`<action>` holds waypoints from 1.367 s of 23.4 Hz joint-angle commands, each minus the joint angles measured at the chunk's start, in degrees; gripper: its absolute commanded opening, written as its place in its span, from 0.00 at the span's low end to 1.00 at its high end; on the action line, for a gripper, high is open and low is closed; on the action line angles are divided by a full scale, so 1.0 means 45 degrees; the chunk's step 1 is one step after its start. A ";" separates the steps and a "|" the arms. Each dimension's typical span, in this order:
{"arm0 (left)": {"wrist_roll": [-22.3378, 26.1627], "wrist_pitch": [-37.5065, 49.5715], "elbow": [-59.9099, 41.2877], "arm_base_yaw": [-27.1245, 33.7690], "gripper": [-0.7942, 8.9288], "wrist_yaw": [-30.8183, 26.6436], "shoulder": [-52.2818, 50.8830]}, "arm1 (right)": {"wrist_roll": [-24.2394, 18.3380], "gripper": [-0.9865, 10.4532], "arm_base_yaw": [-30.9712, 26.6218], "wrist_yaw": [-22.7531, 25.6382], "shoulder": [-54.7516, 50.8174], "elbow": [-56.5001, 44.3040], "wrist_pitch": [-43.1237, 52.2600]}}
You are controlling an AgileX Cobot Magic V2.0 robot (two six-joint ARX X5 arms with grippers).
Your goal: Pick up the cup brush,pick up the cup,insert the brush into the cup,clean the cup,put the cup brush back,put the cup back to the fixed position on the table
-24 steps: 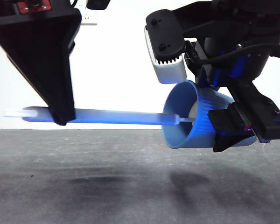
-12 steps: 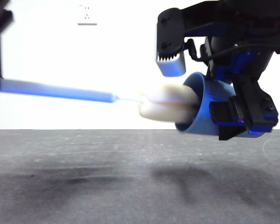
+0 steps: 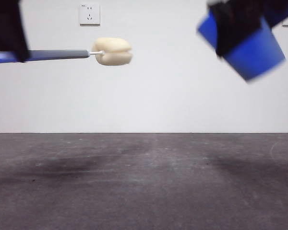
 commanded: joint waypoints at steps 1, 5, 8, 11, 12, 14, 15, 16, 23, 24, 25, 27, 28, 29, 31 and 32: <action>-0.1812 0.1331 -0.0219 0.0219 0.07 -0.0029 0.0806 | 0.2064 0.08 0.0015 -0.0670 -0.0758 0.0306 0.0165; -0.3104 0.2963 -0.0219 0.0267 0.07 -0.0073 0.3133 | 0.2720 0.08 0.0015 -0.1588 -0.1778 0.0398 0.0461; -0.3492 0.4036 -0.0219 0.0238 0.07 -0.0015 0.4707 | 0.2759 0.08 0.0019 -0.1739 -0.2025 0.0398 0.0442; -0.3866 0.4697 -0.0219 0.0185 0.07 -0.0015 0.5829 | 0.2764 0.08 0.0019 -0.1744 -0.2113 0.0398 0.0345; -0.3983 0.4915 -0.0219 0.0180 0.07 -0.0024 0.6154 | 0.2769 0.08 0.0019 -0.1744 -0.2113 0.0398 0.0335; -0.4172 0.5309 -0.0219 0.0170 0.07 -0.0053 0.6698 | 0.2764 0.08 0.0019 -0.1744 -0.2113 0.0398 0.0330; -0.4333 0.5547 -0.0219 0.0121 0.07 -0.0058 0.6989 | 0.2764 0.08 0.0019 -0.1749 -0.2113 0.0398 0.0330; -0.4488 0.5731 -0.0219 0.0102 0.07 -0.0126 0.7208 | 0.2764 0.08 0.0019 -0.1749 -0.2108 0.0398 0.0325; -0.4852 0.6489 -0.0219 -0.0039 0.07 -0.0471 0.8291 | 0.2764 0.08 0.0019 -0.1744 -0.2108 0.0398 0.0325; -0.4935 0.6499 -0.0219 -0.0058 0.07 -0.0661 0.8403 | 0.2773 0.08 0.0019 -0.1749 -0.2108 0.0398 0.0325; -0.4979 0.6494 -0.0219 -0.0083 0.07 -0.0763 0.8495 | 0.2812 0.08 0.0019 -0.1744 -0.2103 0.0398 0.0325; -0.5129 0.6489 -0.0219 -0.0165 0.07 -0.1039 0.8675 | 0.2861 0.08 0.0019 -0.1753 -0.2103 0.0398 0.0325; -0.5158 0.6489 -0.0219 -0.0204 0.07 -0.1030 0.8738 | 0.2861 0.08 0.0019 -0.1749 -0.2103 0.0398 0.0325; -0.5163 0.6489 -0.0219 -0.0209 0.07 -0.1035 0.8772 | 0.2885 0.08 0.0019 -0.1753 -0.2103 0.0398 0.0321; -0.5178 0.6562 -0.0219 -0.0238 0.09 -0.1025 0.8777 | 0.3104 0.08 0.0019 -0.1753 -0.2103 0.0398 0.0267; -0.5173 0.6630 -0.0219 -0.0267 0.12 -0.1010 0.8777 | 0.3191 0.08 0.0019 -0.1753 -0.2103 0.0398 0.0233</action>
